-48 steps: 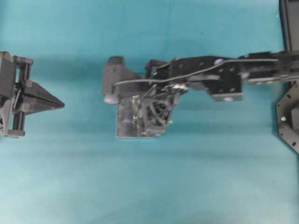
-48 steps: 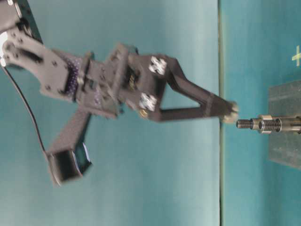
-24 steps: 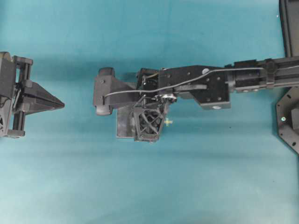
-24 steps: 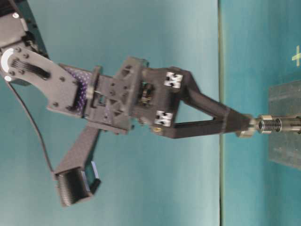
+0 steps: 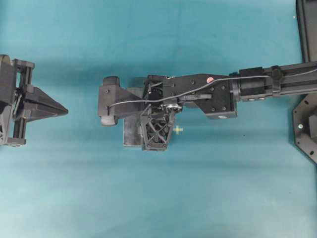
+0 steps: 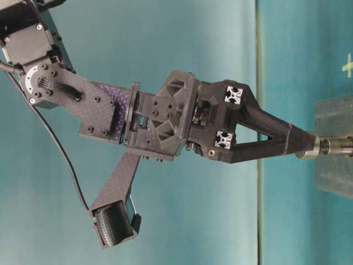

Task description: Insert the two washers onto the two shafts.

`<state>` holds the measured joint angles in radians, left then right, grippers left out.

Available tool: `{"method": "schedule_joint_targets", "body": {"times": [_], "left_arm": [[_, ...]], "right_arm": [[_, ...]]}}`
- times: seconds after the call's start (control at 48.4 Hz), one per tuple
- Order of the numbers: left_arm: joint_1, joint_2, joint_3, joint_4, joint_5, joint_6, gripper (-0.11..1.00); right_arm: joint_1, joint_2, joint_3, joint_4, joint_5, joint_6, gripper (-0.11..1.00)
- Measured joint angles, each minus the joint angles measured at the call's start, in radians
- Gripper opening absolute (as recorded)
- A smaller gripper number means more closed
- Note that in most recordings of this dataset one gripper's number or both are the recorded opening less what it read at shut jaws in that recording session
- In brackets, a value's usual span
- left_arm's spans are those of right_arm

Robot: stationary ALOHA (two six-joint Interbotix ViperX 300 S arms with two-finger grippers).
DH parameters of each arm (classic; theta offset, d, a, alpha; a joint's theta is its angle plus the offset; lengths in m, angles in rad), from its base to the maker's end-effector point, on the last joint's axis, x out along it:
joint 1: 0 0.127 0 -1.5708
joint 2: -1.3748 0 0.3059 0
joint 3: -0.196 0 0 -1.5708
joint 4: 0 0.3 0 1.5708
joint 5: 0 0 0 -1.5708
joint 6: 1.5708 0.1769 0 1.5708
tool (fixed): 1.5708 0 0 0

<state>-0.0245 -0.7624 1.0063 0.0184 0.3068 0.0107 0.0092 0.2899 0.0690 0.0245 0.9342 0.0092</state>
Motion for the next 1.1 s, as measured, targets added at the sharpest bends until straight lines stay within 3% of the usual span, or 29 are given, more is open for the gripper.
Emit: {"method": "schedule_joint_targets", "body": {"times": [0.455, 0.496, 0.62, 0.682, 0.951, 1.095], "left_arm": [[0.002, -0.002, 0.000, -0.002, 0.000, 0.000, 0.00], [0.002, -0.002, 0.000, -0.002, 0.000, 0.000, 0.00], [0.002, -0.002, -0.002, -0.002, 0.000, 0.000, 0.00], [0.000, -0.002, -0.002, -0.002, 0.000, 0.000, 0.00], [0.000, -0.002, 0.000, 0.000, 0.000, 0.000, 0.00], [0.000, -0.002, 0.000, -0.002, 0.000, 0.000, 0.00]], "right_arm": [[0.000, 0.005, 0.000, 0.000, 0.000, 0.000, 0.36], [0.000, 0.006, -0.002, 0.000, 0.000, -0.002, 0.42], [0.000, 0.017, -0.005, 0.000, 0.002, 0.000, 0.76], [0.000, 0.025, -0.008, 0.000, 0.005, 0.000, 0.83], [0.003, 0.057, -0.034, 0.000, 0.008, 0.000, 0.80], [0.015, 0.058, -0.044, 0.026, 0.009, -0.002, 0.80]]}}
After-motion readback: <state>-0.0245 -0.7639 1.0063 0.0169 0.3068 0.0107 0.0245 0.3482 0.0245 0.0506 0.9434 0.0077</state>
